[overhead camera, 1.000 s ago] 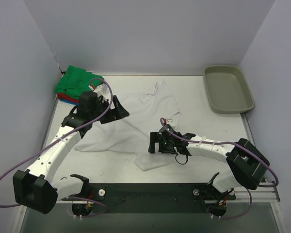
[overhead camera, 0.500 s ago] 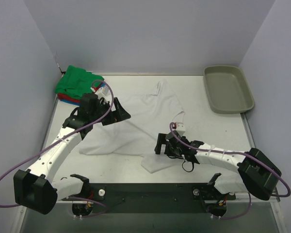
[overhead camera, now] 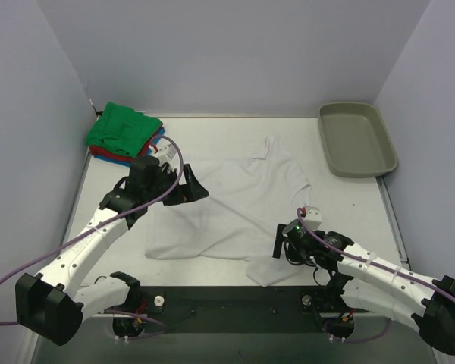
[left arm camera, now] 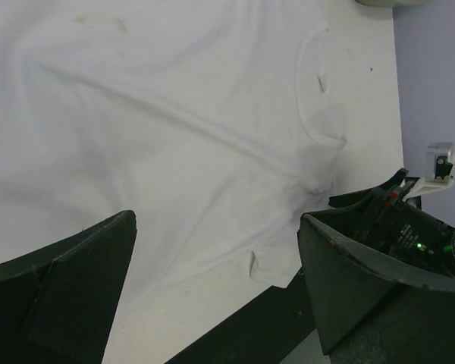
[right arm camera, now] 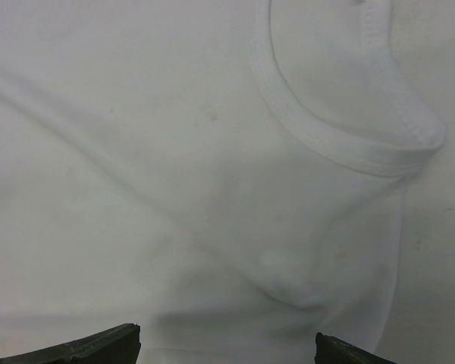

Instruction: Fold and stack the t-shirts

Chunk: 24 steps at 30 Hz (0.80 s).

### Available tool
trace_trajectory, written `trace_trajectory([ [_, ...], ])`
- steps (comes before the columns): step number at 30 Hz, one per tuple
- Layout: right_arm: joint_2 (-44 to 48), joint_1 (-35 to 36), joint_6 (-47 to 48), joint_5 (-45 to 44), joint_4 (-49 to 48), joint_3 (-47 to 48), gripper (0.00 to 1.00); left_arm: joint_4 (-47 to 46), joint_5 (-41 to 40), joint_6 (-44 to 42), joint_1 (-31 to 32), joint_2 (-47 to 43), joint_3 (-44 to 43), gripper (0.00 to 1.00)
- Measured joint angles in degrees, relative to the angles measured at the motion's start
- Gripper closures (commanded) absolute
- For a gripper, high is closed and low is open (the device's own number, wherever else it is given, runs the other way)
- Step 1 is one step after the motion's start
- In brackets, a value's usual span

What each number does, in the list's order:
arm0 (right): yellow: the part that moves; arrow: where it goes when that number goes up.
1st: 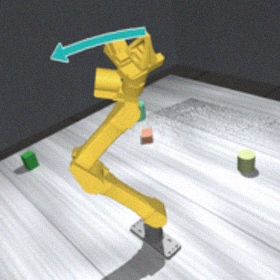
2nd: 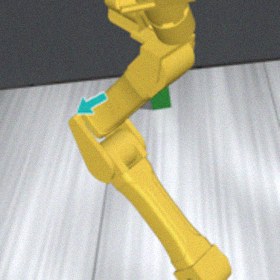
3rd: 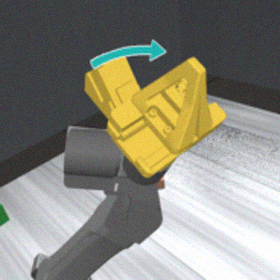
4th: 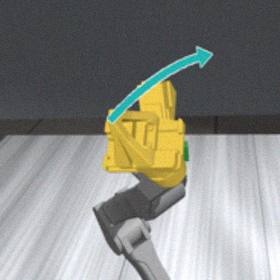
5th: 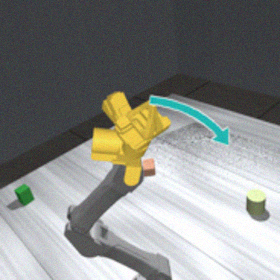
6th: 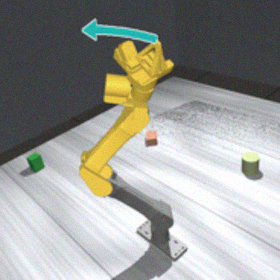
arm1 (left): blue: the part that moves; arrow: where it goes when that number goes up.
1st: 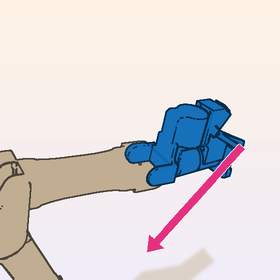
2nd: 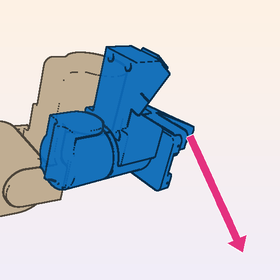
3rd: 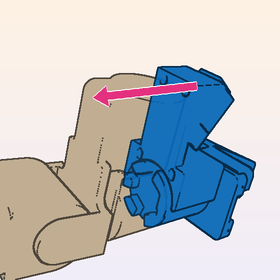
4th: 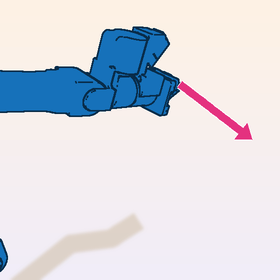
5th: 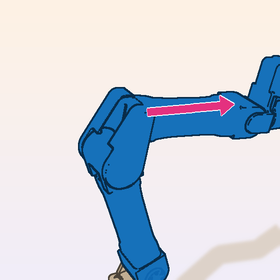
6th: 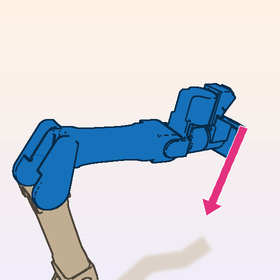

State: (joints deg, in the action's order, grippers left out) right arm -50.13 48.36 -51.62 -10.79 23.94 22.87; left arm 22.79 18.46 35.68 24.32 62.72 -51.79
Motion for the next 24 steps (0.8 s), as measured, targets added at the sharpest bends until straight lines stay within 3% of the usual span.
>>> trace_trajectory([
  [5,-0.72,0.0,1.64,-1.07,4.0,4.76,0.0,6.29,-4.92,-2.49,0.87,0.22,-0.9,0.02],
  [13,-7.72,0.02,6.86,-1.27,2.62,14.23,0.01,21.35,-15.82,-5.07,1.07,2.23,-5.66,0.02],
  [24,-5.6,3.58,9.09,1.09,3.39,14.64,0.06,29.68,-15.76,-1.64,1.05,-4.83,3.23,0.03],
])
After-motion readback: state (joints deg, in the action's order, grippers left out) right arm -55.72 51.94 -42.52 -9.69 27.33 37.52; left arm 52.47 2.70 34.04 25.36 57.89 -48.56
